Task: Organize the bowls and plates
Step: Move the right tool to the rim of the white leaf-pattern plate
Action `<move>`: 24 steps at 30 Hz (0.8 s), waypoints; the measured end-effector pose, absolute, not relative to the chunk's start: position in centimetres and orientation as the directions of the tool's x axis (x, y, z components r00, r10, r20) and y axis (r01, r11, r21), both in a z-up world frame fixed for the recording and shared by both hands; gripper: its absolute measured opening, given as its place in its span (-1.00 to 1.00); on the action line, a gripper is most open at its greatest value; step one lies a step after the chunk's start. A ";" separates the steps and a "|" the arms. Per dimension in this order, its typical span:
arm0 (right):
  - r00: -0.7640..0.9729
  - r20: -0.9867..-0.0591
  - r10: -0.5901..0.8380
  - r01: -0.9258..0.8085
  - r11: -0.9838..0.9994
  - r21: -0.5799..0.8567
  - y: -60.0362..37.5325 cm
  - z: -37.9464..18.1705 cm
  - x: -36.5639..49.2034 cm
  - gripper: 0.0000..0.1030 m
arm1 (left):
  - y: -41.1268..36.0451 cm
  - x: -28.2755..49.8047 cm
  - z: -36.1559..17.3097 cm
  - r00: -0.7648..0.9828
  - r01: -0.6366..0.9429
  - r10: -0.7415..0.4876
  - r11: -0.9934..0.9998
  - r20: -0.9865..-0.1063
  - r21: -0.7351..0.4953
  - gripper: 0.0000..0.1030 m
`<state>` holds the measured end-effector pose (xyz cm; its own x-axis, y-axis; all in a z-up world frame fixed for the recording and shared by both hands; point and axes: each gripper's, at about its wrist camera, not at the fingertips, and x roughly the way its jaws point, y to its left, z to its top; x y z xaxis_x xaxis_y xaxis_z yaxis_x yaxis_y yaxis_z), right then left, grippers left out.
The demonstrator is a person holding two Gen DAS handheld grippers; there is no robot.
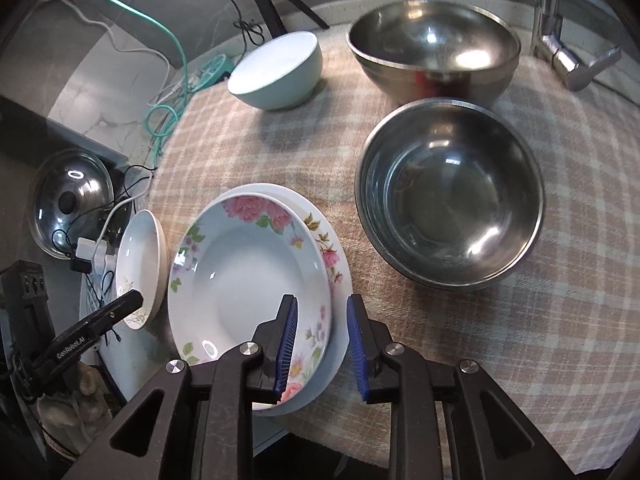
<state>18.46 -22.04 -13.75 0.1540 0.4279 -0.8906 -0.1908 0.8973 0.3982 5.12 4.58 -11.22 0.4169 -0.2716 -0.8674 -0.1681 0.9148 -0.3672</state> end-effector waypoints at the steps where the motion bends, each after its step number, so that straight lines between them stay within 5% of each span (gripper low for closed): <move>1: 0.172 -0.886 0.431 -0.204 0.896 0.396 -22.1 -13.2 18.1 -0.54 | 5.1 4.5 -10.9 0.433 -0.182 -0.267 0.910 -0.861 -0.373 -0.75; 11: 0.293 -0.815 0.500 -0.363 0.847 0.389 -19.9 -8.9 14.7 -0.29 | 8.3 -1.5 -9.1 0.527 -0.315 -0.176 0.868 -0.831 -0.384 -0.75; 24: 0.241 -0.775 0.584 -0.505 0.758 0.413 -12.8 -7.3 14.4 -0.29 | 14.9 -4.9 -9.9 0.553 -0.480 -0.062 0.791 -0.831 -0.379 -0.75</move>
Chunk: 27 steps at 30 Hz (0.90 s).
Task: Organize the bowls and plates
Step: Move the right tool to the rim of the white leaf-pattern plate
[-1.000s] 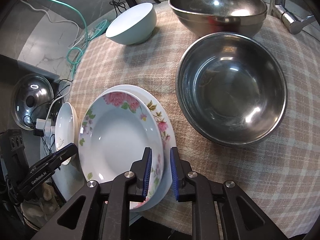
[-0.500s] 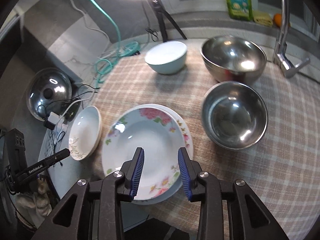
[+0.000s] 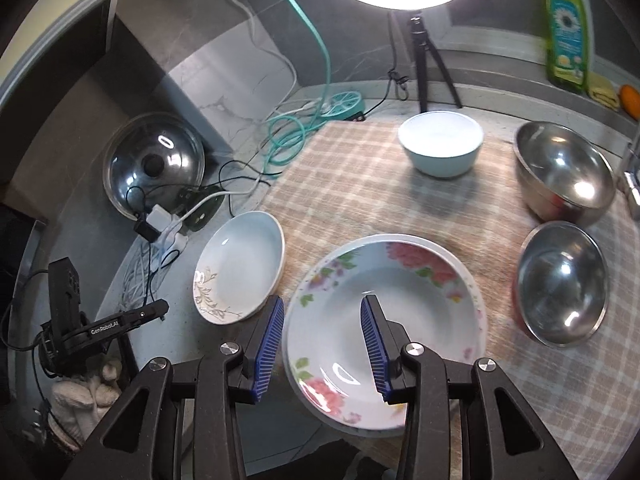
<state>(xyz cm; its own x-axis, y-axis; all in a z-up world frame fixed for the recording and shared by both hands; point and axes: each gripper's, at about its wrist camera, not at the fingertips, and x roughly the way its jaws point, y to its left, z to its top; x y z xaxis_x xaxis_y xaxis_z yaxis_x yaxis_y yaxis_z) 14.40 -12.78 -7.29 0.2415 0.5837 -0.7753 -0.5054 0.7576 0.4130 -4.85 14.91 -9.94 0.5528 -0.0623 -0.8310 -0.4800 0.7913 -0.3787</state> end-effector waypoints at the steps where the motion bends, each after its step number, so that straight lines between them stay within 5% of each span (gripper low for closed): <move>1: 0.232 -0.783 0.578 -0.516 0.755 0.405 -11.9 -7.4 14.6 -0.29 | 15.5 -4.9 -10.1 0.552 -0.487 -0.055 0.789 -0.832 -0.375 -0.75; 22: 0.013 -0.865 0.502 -0.457 0.772 0.441 0.6 -13.2 20.6 -0.30 | 21.8 -2.1 -13.1 0.520 -0.507 -0.133 0.747 -0.844 -0.429 -0.75; 27: -0.018 -0.872 0.490 -0.426 0.785 0.450 1.9 -14.3 22.0 -0.43 | 22.6 -1.2 -14.1 0.503 -0.526 -0.151 0.727 -0.851 -0.440 -0.75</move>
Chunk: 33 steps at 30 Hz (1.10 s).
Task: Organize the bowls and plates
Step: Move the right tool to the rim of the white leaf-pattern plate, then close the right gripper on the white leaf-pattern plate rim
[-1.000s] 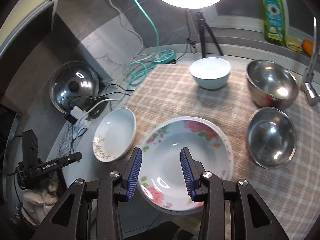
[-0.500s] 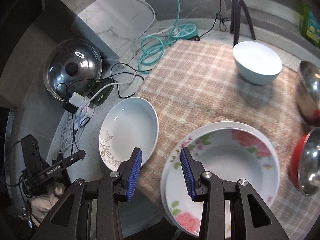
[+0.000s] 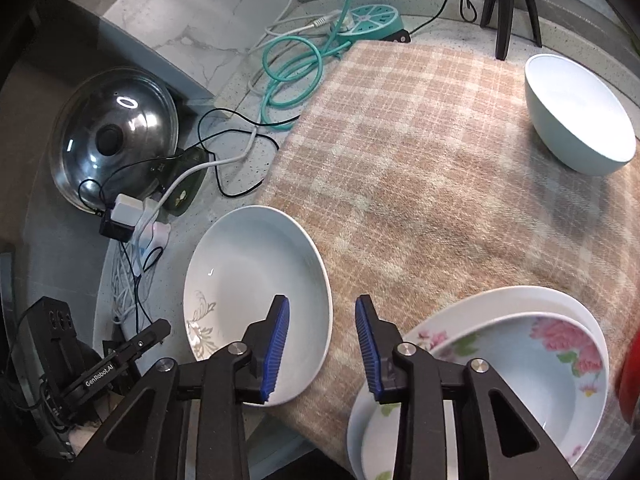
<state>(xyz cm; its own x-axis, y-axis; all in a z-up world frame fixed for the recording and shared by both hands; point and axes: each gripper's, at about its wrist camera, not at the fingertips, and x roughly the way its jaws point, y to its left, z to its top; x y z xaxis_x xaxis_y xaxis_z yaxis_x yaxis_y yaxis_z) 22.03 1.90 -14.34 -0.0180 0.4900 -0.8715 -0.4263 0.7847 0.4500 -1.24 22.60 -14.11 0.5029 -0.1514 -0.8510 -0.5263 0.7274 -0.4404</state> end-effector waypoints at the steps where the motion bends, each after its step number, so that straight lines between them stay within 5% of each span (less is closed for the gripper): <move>1: -0.024 -0.872 0.488 -0.425 0.785 0.451 2.1 -14.5 22.1 -0.44 | 22.7 -1.1 -14.3 0.500 -0.528 -0.154 0.726 -0.852 -0.441 -0.75; 33: -0.107 -0.890 0.444 -0.399 0.800 0.448 4.5 -18.3 23.0 -0.83 | 22.9 0.8 -16.4 0.456 -0.519 -0.210 0.727 -0.865 -0.450 -0.81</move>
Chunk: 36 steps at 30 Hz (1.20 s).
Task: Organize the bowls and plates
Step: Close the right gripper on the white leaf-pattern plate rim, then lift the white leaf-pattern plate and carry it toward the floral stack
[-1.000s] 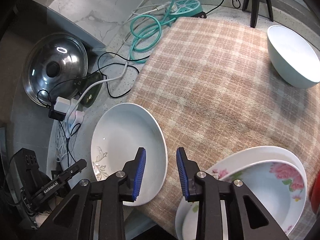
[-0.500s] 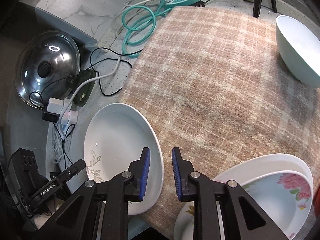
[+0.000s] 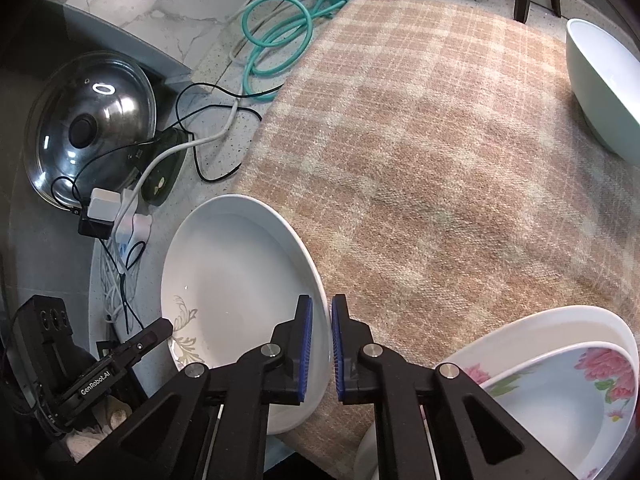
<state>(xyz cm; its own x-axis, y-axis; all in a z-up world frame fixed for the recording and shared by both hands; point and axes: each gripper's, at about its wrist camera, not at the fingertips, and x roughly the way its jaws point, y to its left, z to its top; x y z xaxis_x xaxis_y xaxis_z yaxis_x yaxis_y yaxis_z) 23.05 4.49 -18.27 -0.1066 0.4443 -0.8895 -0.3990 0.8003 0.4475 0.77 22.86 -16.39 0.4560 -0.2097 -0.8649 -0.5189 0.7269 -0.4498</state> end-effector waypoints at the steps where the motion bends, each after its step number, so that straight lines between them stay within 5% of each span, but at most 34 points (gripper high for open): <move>1: -0.110 -0.889 0.444 -0.397 0.801 0.449 4.5 -18.3 23.1 -0.84 | 22.8 0.8 -16.4 0.456 -0.518 -0.208 0.729 -0.866 -0.448 -0.81; 36: -0.096 -0.892 0.442 -0.393 0.807 0.442 4.5 -17.5 21.9 -0.85 | 23.0 0.5 -15.5 0.471 -0.510 -0.179 0.744 -0.864 -0.432 -0.82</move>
<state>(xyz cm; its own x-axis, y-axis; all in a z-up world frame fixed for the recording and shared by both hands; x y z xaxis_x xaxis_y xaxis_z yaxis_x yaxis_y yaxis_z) 21.93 4.48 -17.55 -0.0962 0.4419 -0.8919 -0.3927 0.8065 0.4419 0.53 23.02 -15.51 0.4711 -0.1789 -0.8637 -0.5099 0.7438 -0.4322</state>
